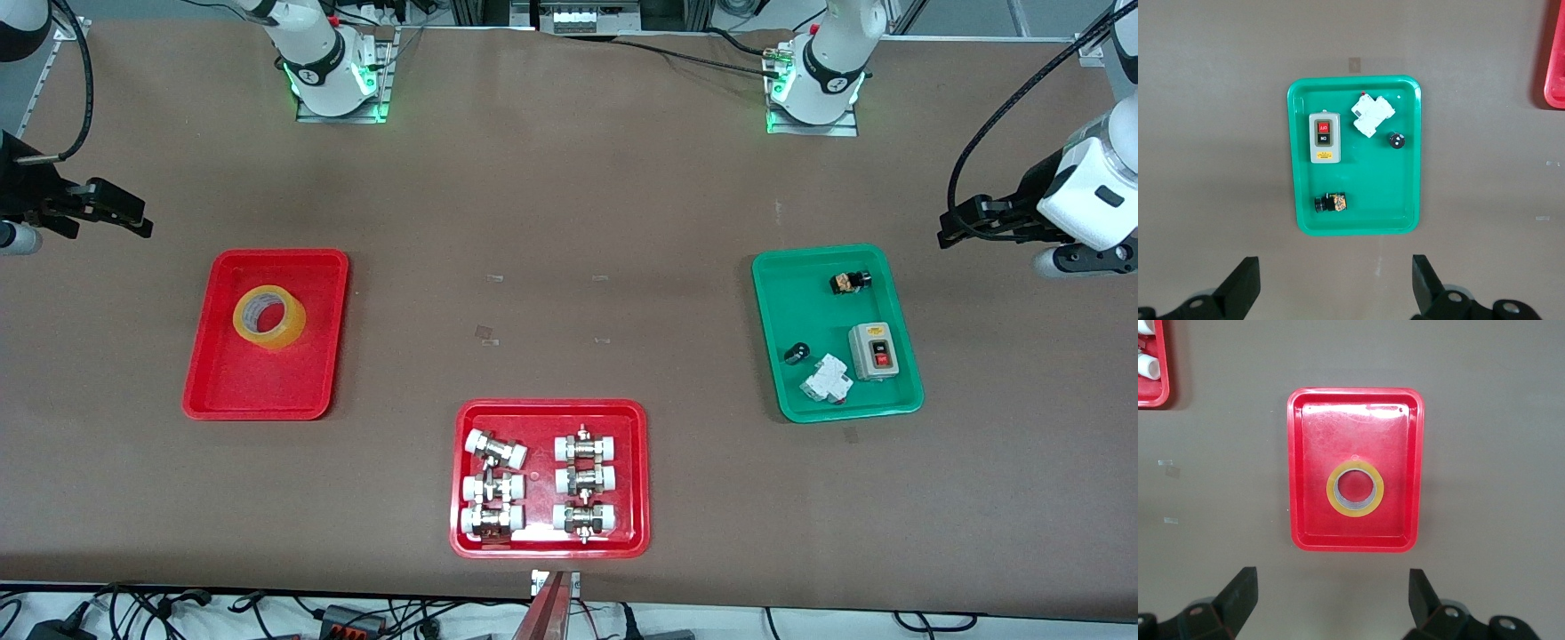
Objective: Left arm passes tape to right arm into tray
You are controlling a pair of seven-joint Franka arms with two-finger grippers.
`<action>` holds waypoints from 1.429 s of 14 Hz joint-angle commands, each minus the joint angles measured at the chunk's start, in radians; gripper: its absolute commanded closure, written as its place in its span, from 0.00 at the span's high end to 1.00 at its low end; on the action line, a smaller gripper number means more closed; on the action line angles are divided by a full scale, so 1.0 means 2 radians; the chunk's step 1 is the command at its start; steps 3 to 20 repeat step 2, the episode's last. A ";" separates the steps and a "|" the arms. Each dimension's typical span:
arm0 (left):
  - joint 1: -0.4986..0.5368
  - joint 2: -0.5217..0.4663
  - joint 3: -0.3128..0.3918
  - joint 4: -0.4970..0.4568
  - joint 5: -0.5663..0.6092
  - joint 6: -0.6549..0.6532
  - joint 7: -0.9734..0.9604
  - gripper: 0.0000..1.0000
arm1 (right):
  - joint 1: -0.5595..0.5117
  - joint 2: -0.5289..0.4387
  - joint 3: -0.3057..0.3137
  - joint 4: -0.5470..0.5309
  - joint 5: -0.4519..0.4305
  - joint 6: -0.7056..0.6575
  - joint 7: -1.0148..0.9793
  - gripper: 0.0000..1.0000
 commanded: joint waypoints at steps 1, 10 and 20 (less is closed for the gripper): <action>0.001 -0.003 -0.001 0.001 -0.004 0.003 0.008 1.00 | 0.001 -0.016 0.001 -0.013 -0.008 -0.001 0.001 1.00; 0.001 -0.003 -0.001 0.001 -0.004 0.003 0.008 1.00 | 0.001 -0.016 0.001 -0.013 -0.008 -0.001 0.001 1.00; 0.001 -0.003 -0.001 0.001 -0.004 0.003 0.008 1.00 | 0.001 -0.016 0.001 -0.013 -0.008 -0.001 0.001 1.00</action>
